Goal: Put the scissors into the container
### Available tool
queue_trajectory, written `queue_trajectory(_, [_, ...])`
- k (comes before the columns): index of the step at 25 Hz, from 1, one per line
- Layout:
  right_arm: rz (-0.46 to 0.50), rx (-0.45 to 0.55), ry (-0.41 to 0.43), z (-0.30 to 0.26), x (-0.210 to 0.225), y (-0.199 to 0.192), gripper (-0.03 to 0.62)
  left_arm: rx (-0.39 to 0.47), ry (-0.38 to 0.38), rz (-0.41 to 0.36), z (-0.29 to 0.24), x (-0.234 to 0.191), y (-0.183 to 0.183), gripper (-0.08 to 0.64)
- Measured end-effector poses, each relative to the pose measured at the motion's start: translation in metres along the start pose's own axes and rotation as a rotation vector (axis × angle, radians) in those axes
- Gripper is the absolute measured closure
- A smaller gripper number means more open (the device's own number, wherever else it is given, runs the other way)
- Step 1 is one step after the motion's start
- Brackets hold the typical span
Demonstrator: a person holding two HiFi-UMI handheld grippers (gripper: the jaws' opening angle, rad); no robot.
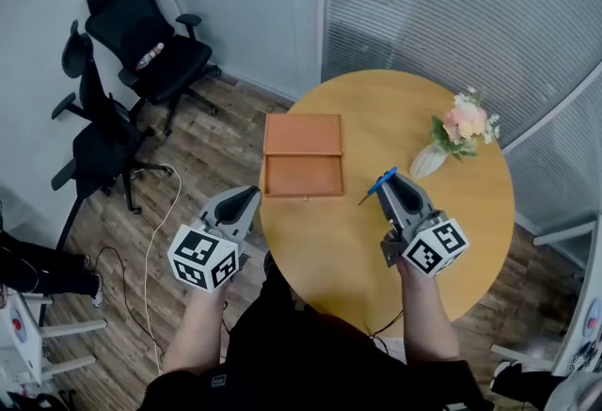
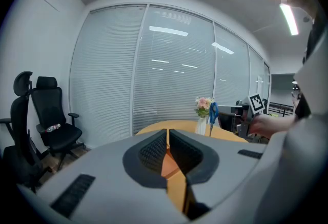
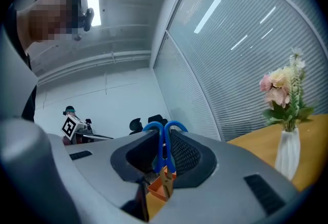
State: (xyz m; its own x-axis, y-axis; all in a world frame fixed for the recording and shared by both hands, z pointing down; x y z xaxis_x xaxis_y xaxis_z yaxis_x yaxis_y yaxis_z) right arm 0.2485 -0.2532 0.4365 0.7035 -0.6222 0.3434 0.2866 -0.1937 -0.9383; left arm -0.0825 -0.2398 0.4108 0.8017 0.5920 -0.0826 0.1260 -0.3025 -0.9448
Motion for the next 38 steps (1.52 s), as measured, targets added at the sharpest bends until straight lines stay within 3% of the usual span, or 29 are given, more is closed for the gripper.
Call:
queue_trajectory(8, [0.089, -0.15, -0.031, -0.079, 0.027, -0.022, 0.503, 0.011, -0.053, 0.002, -0.042, -0.054, -0.001, 0.534])
queue_trajectory(18, [0.25, -0.478, -0.024, -0.158, 0.048, -0.089, 0.503, -0.045, -0.076, 0.09, -0.075, -0.094, -0.041, 0.534])
queue_trajectory(32, [0.427, -0.919, 0.13, -0.23, 0.043, -0.187, 0.503, -0.092, -0.094, 0.154, -0.087, -0.136, -0.068, 0.534])
queue_trajectory(38, [0.492, -1.042, 0.178, -0.245, 0.037, -0.22, 0.502, -0.109, -0.103, 0.164, -0.083, -0.144, -0.073, 0.534])
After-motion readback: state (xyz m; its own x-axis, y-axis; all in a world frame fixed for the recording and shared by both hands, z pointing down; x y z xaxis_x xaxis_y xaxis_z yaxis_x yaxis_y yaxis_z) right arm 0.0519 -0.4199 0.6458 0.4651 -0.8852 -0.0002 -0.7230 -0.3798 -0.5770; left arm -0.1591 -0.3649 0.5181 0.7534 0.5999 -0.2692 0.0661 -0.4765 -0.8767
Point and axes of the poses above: the fingertips, and each gripper's own axes: z backward along the fingers, x to its right, y out of its top, the point moved 8 cm from there along z, backward along the fingers, and after that the axes turned 1 degree about y, right-handed, at the moved point
